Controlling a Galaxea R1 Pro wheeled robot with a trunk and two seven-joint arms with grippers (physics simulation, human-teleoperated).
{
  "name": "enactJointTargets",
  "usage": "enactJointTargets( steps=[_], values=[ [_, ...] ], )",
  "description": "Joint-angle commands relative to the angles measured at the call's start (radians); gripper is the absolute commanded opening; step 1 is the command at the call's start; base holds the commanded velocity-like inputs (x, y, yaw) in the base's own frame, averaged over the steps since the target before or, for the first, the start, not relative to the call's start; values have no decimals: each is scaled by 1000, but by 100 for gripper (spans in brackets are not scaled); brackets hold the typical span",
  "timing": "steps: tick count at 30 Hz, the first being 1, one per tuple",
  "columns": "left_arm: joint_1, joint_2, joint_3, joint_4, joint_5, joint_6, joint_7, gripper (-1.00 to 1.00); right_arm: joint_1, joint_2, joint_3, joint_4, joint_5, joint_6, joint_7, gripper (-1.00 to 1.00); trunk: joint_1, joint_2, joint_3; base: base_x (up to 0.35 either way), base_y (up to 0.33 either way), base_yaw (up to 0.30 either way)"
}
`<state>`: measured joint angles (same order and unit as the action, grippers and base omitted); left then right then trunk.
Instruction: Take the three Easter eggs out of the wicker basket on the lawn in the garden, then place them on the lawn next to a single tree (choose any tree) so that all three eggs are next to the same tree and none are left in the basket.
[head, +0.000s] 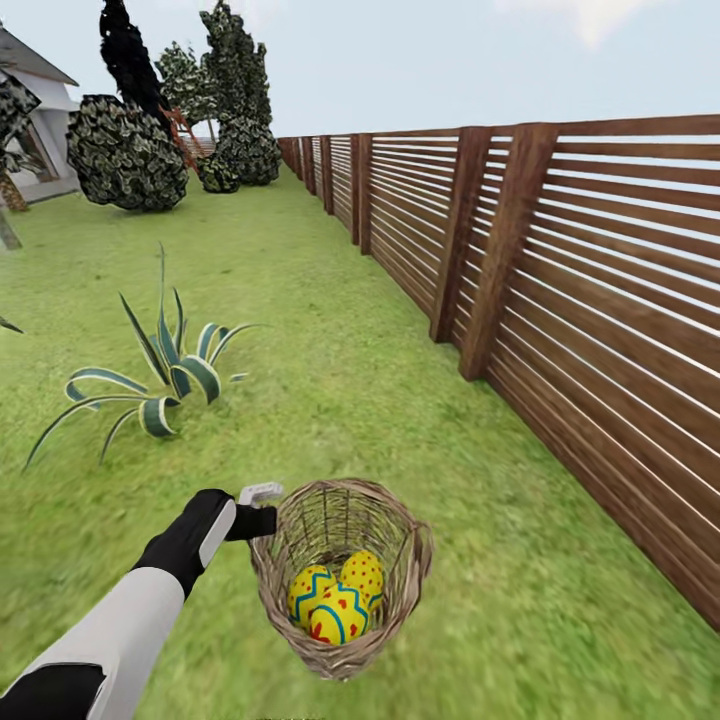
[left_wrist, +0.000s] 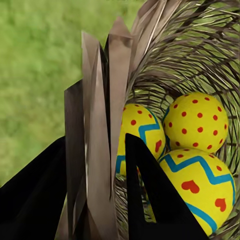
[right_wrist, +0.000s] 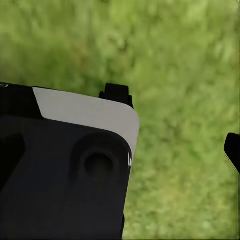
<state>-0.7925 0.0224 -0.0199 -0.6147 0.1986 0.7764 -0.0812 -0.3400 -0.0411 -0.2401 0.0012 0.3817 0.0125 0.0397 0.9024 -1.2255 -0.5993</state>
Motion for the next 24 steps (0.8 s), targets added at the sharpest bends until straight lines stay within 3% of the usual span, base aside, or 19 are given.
enactJointTargets(
  steps=[1, 4, 8, 13, 18, 24],
  values=[
    [-1, 1, -2, -1, 16, 4, 2, -100, -1, 0, -8, 0, 9, 1, 3, 100, -4, 7, 2, 0, 0, 298],
    [-1, 1, 3, 0, 15, 4, 3, -100, -1, 0, -8, 0, 9, 1, 3, 100, -12, 21, 9, 0, 0, 298],
    [-1, 1, 45, 0, 15, 3, 4, -100, -1, 0, -8, 0, 9, 1, 3, 100, -12, 21, 9, 0, 0, 298],
    [-1, 2, 53, 0, 15, 3, 3, -100, -1, 0, -8, 0, 8, 1, 3, 100, -12, 21, 9, 22, 0, 298],
    [-1, 4, 54, 0, 15, 1, 3, -100, -1, 0, -8, -1, 8, 1, 3, 100, -12, 21, 9, 299, 0, 298],
    [-1, 6, 54, 0, 15, 1, 3, -100, -1, 0, -8, -2, 9, 1, 3, 100, -12, 21, 9, 327, 0, 15]
  ],
)
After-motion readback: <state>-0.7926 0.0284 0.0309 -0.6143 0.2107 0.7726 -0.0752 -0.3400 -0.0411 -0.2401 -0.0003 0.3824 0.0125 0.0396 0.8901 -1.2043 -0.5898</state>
